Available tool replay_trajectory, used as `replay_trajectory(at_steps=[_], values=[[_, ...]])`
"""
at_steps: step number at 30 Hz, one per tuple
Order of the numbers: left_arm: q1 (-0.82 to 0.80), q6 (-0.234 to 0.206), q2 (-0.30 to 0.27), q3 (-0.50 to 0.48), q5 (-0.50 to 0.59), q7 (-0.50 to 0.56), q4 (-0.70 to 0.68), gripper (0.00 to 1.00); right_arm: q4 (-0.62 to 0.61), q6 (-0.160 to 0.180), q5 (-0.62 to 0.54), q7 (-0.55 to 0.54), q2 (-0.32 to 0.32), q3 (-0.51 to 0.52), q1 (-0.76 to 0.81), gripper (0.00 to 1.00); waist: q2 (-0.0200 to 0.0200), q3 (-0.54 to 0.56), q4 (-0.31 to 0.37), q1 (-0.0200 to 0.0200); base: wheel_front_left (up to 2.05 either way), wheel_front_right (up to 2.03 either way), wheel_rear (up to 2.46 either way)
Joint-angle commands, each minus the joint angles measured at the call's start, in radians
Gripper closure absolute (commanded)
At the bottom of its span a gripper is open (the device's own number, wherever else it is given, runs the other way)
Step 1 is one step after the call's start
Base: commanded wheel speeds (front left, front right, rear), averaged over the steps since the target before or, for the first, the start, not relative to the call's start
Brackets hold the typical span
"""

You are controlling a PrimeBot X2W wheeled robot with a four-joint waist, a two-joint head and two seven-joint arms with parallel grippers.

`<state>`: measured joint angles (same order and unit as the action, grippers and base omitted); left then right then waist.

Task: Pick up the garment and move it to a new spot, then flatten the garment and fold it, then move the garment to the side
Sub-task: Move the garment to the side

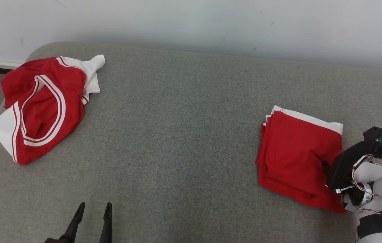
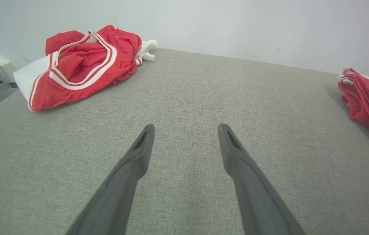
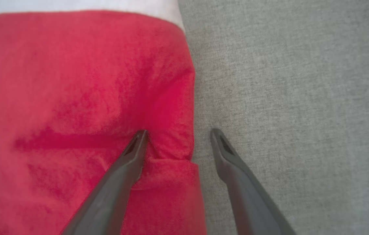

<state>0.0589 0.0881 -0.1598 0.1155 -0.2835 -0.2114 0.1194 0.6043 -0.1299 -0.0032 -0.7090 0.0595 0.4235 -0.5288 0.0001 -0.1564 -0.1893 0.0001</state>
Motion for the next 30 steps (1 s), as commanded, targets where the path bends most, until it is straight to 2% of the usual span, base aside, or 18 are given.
replay_trajectory(at_steps=[1, 2, 3, 4, 5, 8, 13, 21, 25, 26, 30], values=[[-0.007, -0.001, 0.003, 0.001, 0.003, -0.008, 0.002, 0.0, 0.036, -0.002, -0.004, -0.019, -0.016, -0.009, 0.029, 0.0, -0.0001, 0.0, 0.0, -0.0001, 0.0, 0.0, 0.0], [-0.008, 0.0, 0.003, 0.003, 0.001, -0.008, 0.003, 0.0, 0.045, -0.002, -0.007, -0.025, -0.017, -0.009, 0.033, 0.13, -0.0001, 0.001, 0.003, -0.0001, 0.0, 0.0, 0.0], [-0.009, 0.0, 0.002, 0.005, 0.0, -0.006, 0.003, 0.0, 0.05, -0.002, -0.009, -0.027, -0.018, -0.011, 0.036, 0.59, -0.0001, 0.0, 0.007, -0.0001, 0.0, 0.0, 0.0], [-0.01, 0.001, 0.002, 0.007, -0.002, -0.006, 0.002, 0.0, 0.052, -0.002, -0.013, -0.027, -0.018, -0.019, 0.037, 0.82, -0.0001, -0.001, 0.013, -0.0001, 0.0, 0.0, 0.0], [-0.012, 0.002, 0.001, 0.009, -0.003, -0.006, 0.001, 0.0, 0.054, -0.002, -0.018, -0.023, -0.017, -0.028, 0.04, 1.0, -0.0001, -0.003, 0.018, -0.0001, 0.0, 0.0, 0.0], [-0.015, -0.002, -0.005, 0.006, -0.006, -0.008, -0.007, 0.0, 0.047, -0.001, -0.027, 0.002, -0.01, -0.068, 0.044, 1.0, -0.0001, -0.013, 0.048, -0.0001, 0.0, 0.0, 0.0], [-0.023, -0.017, -0.017, -0.019, -0.014, -0.018, -0.032, 0.0, 0.036, 0.0, -0.016, 0.047, 0.031, -0.178, 0.053, 1.0, -0.0001, -0.047, 0.137, -0.0001, 0.0, 0.0, 0.0], [-0.053, -0.026, -0.025, -0.032, -0.016, -0.03, -0.096, 0.0, -0.01, 0.0, -0.078, 0.14, 0.212, -0.284, 0.028, 1.0, -0.0001, -0.116, 0.286, -0.0001, 0.0, 0.0, 0.0], [-0.071, -0.031, -0.041, -0.029, -0.002, -0.024, -0.143, 0.0, -0.022, 0.0, -0.133, 0.195, 0.292, -0.281, 0.002, 1.0, -0.0001, -0.158, 0.331, -0.0001, 0.0, 0.0, 0.0], [-0.071, -0.031, -0.041, -0.029, -0.002, -0.024, -0.143, 0.0, -0.022, 0.0, -0.133, 0.195, 0.292, -0.281, 0.002, 1.0, -0.0001, -0.158, 0.331, -0.0001, 0.0, 0.0, 0.0], [-0.09, -0.023, -0.064, -0.018, 0.011, -0.002, -0.219, 0.0, -0.019, 0.0, -0.164, 0.307, 0.355, -0.302, -0.051, 1.0, -0.0001, -0.214, 0.368, -0.0001, 0.0, 0.0, 0.0]])
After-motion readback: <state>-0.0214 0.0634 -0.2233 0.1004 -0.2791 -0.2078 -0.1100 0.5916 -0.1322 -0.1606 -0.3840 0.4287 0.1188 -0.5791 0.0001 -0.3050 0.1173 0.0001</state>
